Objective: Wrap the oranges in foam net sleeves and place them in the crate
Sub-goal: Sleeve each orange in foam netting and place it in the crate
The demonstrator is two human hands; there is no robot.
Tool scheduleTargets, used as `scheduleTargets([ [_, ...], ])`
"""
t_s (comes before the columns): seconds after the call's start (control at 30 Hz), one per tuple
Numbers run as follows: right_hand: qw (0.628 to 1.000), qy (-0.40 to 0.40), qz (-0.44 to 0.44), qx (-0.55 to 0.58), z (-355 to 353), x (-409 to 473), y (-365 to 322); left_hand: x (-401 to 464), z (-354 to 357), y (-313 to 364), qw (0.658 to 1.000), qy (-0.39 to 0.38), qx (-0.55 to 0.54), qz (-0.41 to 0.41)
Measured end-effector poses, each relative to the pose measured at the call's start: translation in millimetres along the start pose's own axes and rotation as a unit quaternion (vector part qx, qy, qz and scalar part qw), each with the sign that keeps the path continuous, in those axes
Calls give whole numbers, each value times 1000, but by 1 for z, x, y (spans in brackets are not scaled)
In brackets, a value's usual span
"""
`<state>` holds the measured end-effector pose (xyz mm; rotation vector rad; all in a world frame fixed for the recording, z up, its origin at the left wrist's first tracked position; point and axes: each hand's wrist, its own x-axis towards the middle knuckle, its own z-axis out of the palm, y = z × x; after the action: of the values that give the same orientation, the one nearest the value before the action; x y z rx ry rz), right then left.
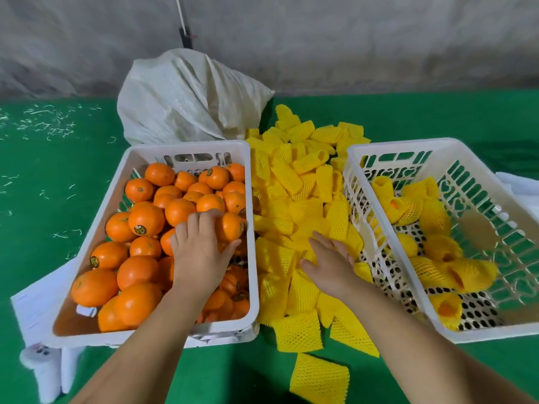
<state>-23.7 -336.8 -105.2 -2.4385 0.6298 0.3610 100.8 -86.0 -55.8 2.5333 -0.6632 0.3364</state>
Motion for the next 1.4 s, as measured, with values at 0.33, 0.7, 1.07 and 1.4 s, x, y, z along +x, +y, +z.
scheduleTargets([
  [0.33, 850, 248, -100, 455, -16, -65, -95, -51, -15, 59, 774, -124, -609, -122],
  [0.7, 883, 196, -93, 416, -11, -79, -88, -64, -14, 74, 730, -187, -640, -151],
  [1.07, 890, 198, -130, 390, -17, -83, -60, -65, -11, 80, 754, -237, -591, -160],
  [1.4, 867, 270, -184, 377, -5, -121, -86, -64, -10, 68, 774, -178, -597, -117],
])
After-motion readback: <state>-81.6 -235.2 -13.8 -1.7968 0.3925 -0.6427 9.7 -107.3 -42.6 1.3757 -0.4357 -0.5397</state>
